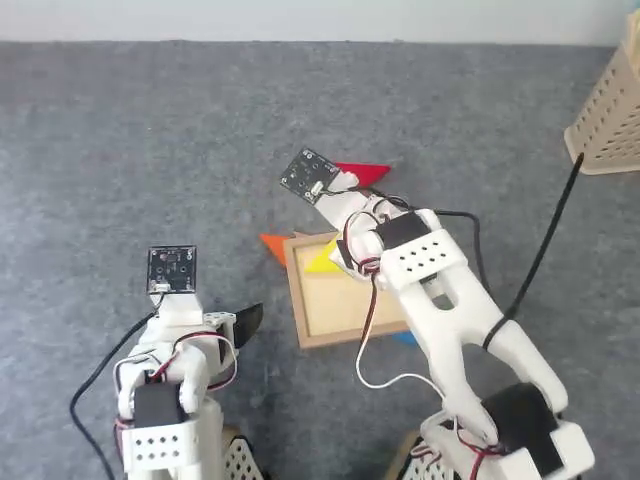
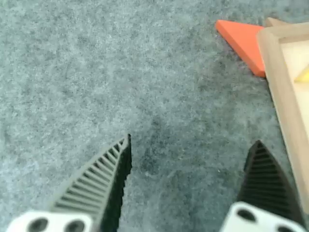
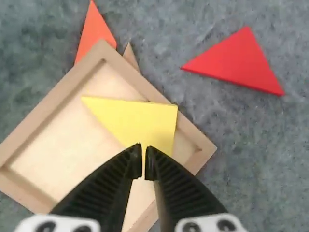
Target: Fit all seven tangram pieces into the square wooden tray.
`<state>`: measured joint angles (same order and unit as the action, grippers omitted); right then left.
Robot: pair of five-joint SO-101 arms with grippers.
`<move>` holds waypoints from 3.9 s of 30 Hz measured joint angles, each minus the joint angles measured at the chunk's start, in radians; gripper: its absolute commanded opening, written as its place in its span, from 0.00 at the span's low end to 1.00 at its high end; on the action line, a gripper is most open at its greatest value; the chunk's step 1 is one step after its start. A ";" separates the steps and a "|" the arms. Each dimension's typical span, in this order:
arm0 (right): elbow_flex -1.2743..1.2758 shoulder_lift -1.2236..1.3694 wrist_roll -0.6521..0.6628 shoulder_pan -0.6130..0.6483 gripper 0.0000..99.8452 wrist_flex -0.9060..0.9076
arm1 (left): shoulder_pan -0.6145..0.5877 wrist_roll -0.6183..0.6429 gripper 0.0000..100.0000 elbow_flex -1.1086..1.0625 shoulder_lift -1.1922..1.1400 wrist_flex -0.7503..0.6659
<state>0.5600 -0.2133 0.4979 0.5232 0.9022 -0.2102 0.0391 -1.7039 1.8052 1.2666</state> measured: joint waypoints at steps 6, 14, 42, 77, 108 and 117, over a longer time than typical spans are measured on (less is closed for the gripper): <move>-0.043 0.087 -0.077 0.000 0.02 -0.126 | 0.000 0.000 0.35 0.000 0.000 0.000; -0.216 0.394 -0.094 -0.017 0.02 -0.144 | 0.000 0.000 0.35 0.000 0.000 0.000; 0.381 -0.207 -0.092 0.071 0.03 -0.094 | 0.000 0.000 0.35 0.000 0.000 0.000; 0.057 0.242 -0.215 -0.219 0.01 -0.075 | 0.000 0.000 0.35 0.000 0.000 0.000; -0.051 0.292 -0.250 -0.730 0.02 -0.074 | 0.000 0.000 0.35 0.000 0.000 0.000; -0.051 0.292 -0.233 -0.795 0.02 -0.074 | 0.000 0.000 0.35 0.000 0.000 0.000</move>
<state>0.5094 0.0783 0.2647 -0.2716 0.8286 -0.2102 0.0391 -1.7039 1.8052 1.2666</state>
